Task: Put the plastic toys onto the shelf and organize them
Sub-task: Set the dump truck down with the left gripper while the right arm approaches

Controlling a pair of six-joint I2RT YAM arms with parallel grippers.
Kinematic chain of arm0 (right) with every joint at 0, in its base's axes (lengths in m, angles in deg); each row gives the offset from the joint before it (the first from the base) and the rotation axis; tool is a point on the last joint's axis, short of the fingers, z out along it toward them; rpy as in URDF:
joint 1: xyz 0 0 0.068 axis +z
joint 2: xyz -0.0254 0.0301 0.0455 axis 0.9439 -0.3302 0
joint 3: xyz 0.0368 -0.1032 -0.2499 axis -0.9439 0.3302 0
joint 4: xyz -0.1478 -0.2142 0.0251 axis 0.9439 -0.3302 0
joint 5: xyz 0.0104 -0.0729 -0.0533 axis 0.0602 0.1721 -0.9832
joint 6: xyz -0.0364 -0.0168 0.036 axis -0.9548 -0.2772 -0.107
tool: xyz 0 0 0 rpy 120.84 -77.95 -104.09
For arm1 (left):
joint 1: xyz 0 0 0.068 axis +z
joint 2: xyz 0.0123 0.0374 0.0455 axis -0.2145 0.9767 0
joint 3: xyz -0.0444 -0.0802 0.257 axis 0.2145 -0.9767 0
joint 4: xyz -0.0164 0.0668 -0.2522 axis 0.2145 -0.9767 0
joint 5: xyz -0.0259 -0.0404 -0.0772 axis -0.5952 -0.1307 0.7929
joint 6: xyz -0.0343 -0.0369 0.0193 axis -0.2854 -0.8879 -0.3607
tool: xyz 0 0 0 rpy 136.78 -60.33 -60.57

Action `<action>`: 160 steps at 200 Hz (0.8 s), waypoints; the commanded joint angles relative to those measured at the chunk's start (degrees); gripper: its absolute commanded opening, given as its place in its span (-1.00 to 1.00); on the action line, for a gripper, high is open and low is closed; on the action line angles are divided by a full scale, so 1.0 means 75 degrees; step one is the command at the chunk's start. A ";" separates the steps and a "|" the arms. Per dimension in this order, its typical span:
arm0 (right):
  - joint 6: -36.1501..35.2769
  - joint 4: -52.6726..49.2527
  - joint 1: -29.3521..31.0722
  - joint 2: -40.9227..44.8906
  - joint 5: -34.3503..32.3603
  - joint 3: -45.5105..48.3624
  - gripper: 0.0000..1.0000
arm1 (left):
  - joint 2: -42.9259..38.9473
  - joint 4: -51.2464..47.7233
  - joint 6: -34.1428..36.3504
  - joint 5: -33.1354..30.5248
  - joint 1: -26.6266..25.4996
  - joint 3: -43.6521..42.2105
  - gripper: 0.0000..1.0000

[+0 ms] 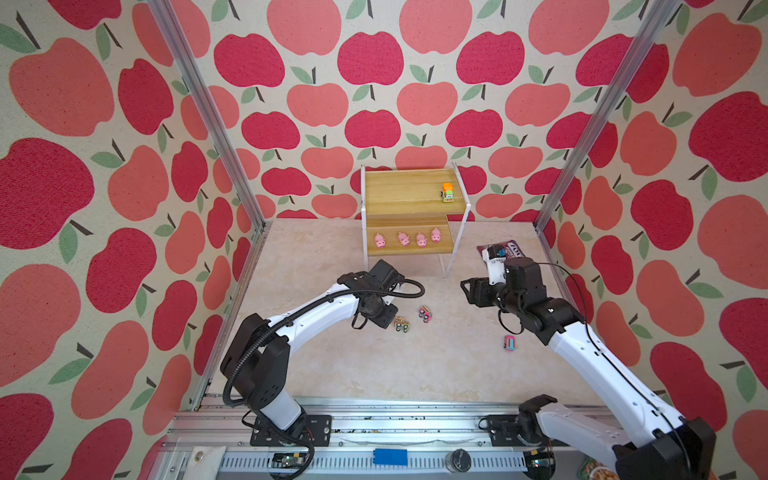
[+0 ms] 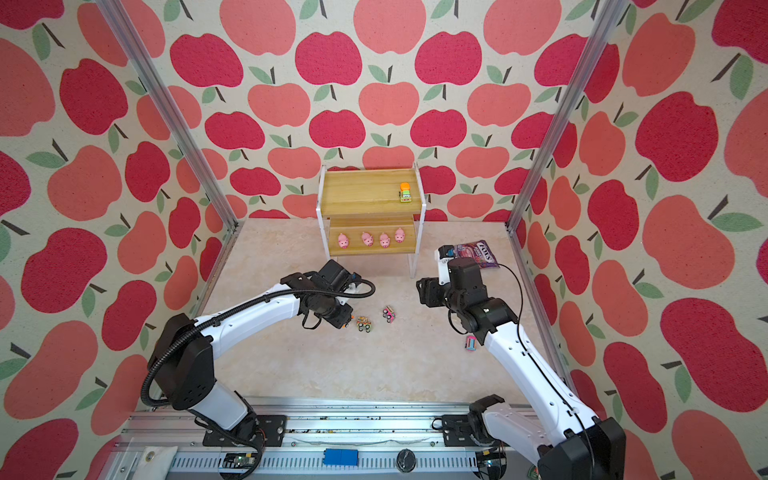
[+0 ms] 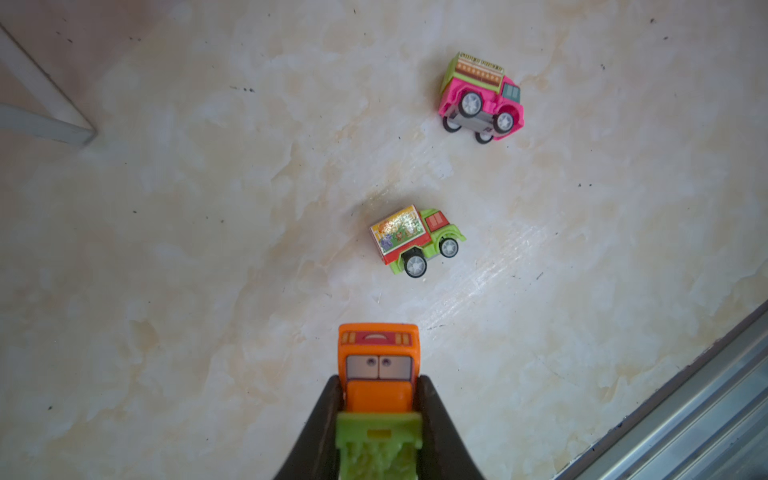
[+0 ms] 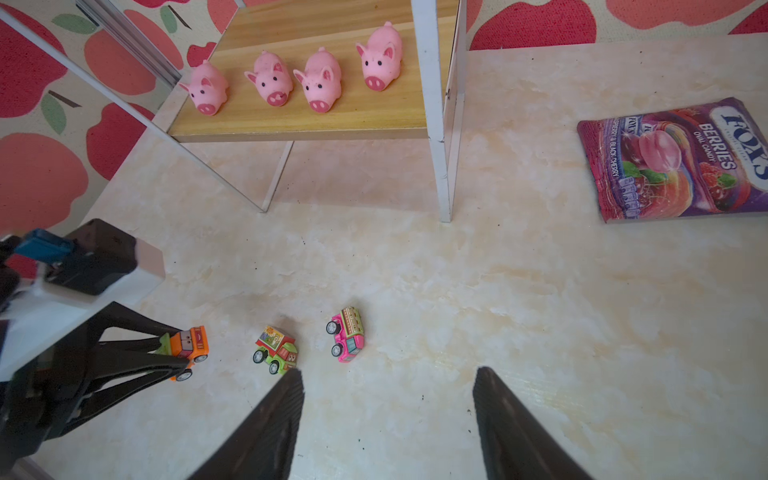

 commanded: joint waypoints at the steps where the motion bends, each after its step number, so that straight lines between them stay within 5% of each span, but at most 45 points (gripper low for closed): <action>1: 0.0178 -0.0015 -0.0064 0.0078 0.0290 0.0151 0.36 | 0.0330 -0.0417 0.0470 0.0041 -0.0054 -0.0172 -0.50; 104: -0.0358 0.0942 -0.0011 0.0236 0.1224 0.0810 0.37 | 0.1108 0.0303 0.0408 -0.0913 -0.0014 -0.0929 -0.47; 143: -0.1304 0.1616 0.0373 0.0448 0.1652 0.1233 0.42 | 0.0620 0.0341 0.0397 -0.0877 0.0125 -0.1017 0.33; 160: -0.1804 0.1967 0.0615 0.0408 0.1725 0.1349 0.44 | 0.0167 0.0401 0.0381 -0.0625 0.0248 -0.1098 0.49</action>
